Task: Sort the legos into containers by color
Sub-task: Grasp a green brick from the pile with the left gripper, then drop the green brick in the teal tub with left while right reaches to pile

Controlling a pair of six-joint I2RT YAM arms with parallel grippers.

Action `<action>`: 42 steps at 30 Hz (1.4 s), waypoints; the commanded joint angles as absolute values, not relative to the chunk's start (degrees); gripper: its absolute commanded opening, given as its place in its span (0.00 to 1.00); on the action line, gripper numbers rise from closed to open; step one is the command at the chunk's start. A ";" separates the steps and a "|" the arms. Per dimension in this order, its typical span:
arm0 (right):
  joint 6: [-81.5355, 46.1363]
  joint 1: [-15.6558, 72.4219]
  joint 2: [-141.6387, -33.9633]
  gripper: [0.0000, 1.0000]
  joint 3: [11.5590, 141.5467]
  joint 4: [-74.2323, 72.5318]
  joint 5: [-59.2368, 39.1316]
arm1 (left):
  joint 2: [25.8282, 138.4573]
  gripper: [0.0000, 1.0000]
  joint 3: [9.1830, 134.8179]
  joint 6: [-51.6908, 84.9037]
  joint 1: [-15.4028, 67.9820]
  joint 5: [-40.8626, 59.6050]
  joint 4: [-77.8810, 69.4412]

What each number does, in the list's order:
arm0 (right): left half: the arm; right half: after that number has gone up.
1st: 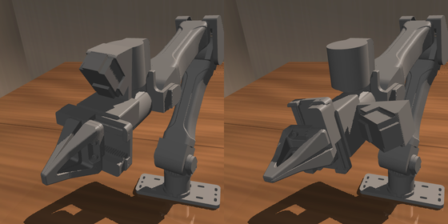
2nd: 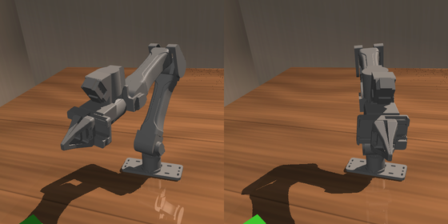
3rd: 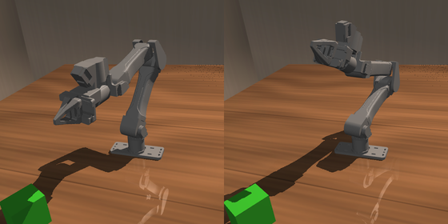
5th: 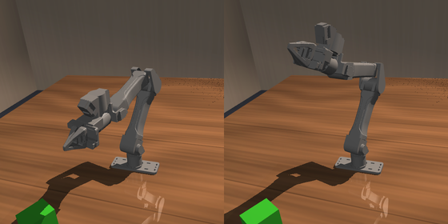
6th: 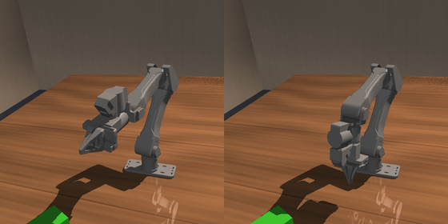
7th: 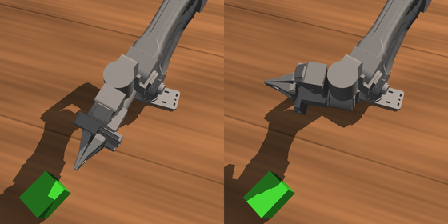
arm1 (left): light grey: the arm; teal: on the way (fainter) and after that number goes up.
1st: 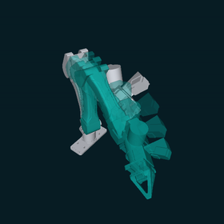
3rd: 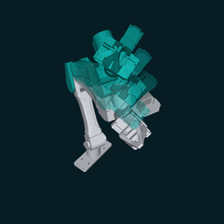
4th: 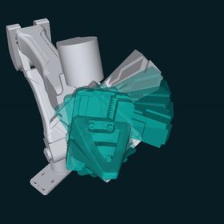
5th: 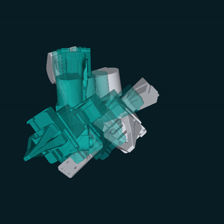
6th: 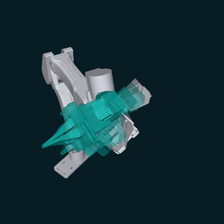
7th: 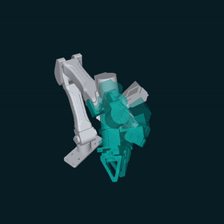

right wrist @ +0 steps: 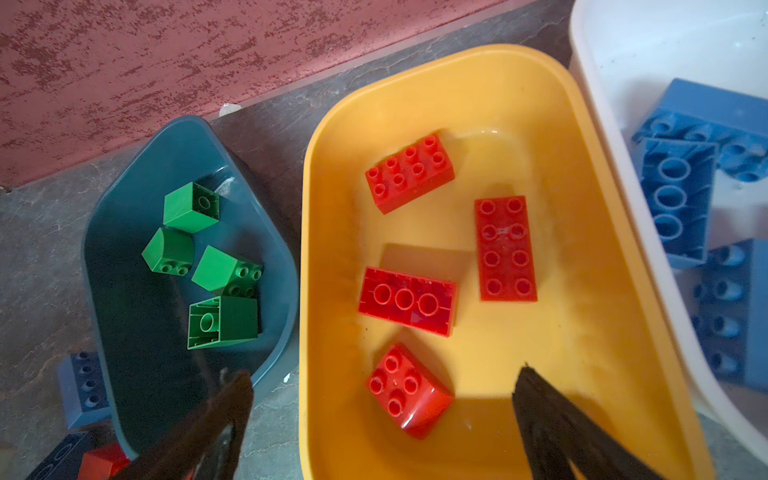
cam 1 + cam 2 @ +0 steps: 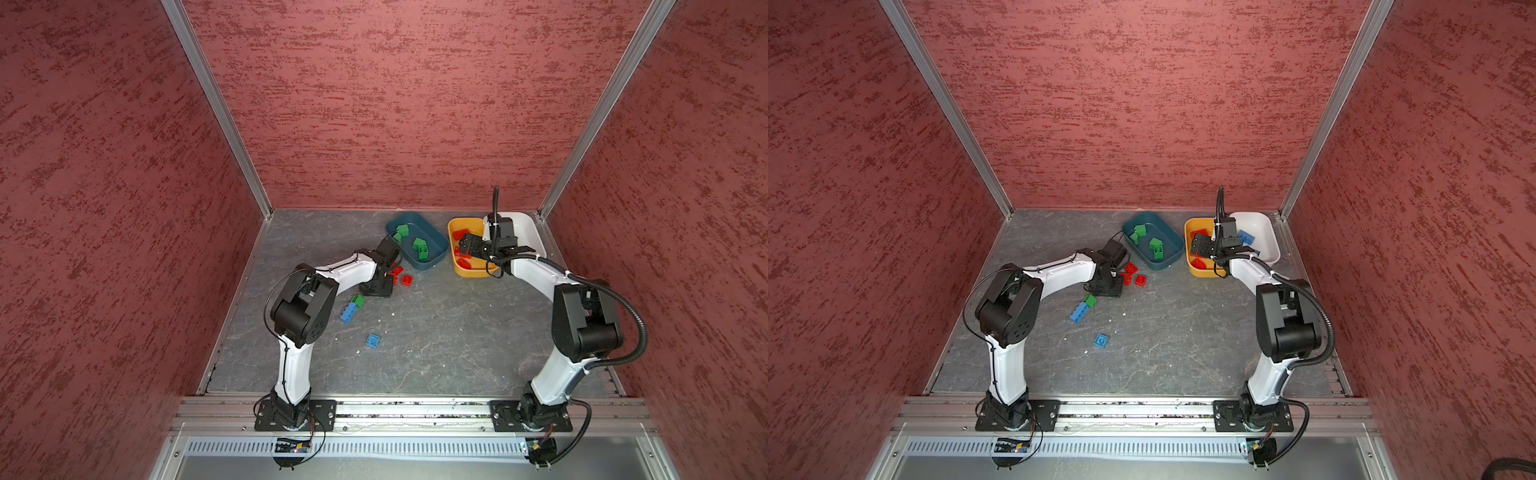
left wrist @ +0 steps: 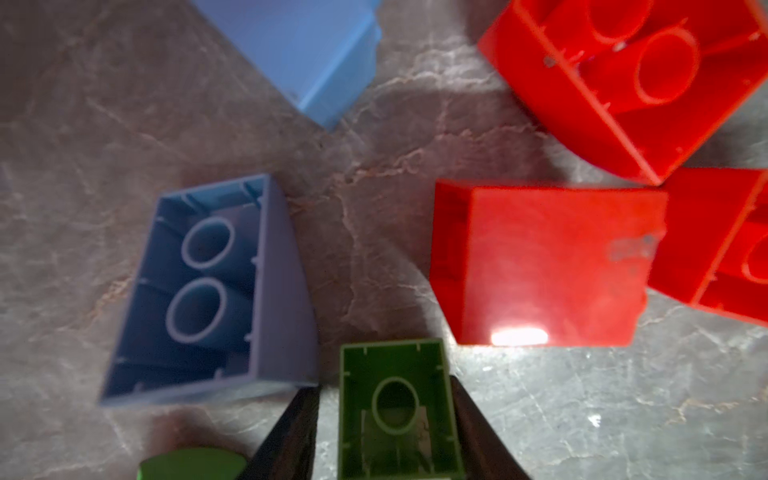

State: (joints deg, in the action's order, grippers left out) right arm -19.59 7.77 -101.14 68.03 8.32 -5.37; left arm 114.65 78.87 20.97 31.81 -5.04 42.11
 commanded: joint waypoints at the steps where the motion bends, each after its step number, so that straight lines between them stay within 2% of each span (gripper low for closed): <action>1: -20.30 8.08 -99.08 0.99 67.42 6.55 -6.04 | 117.34 0.43 79.37 21.35 33.02 -6.29 41.20; 10: -18.68 8.93 -97.31 0.99 64.99 2.22 -10.87 | 115.12 0.28 80.37 23.07 33.25 -8.47 40.87; 14: -17.87 10.06 -96.13 0.99 63.66 0.15 -11.93 | 112.29 0.25 81.03 24.61 33.66 -9.54 40.70; 25: -13.04 15.57 -95.53 0.99 63.89 -0.34 -10.37 | 109.78 0.23 89.38 24.87 33.63 -6.98 37.30; 33: -13.00 18.56 -95.72 0.99 63.91 0.15 -7.96 | 116.44 0.23 101.84 24.87 33.40 -1.07 34.50; 42: -14.45 20.46 -94.34 0.99 61.96 1.69 -5.75 | 131.07 0.24 124.02 23.73 33.75 1.50 41.37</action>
State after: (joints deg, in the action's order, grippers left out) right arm -14.04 19.90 -96.64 63.16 1.80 -7.35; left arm 128.18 119.98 24.60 33.47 0.05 37.95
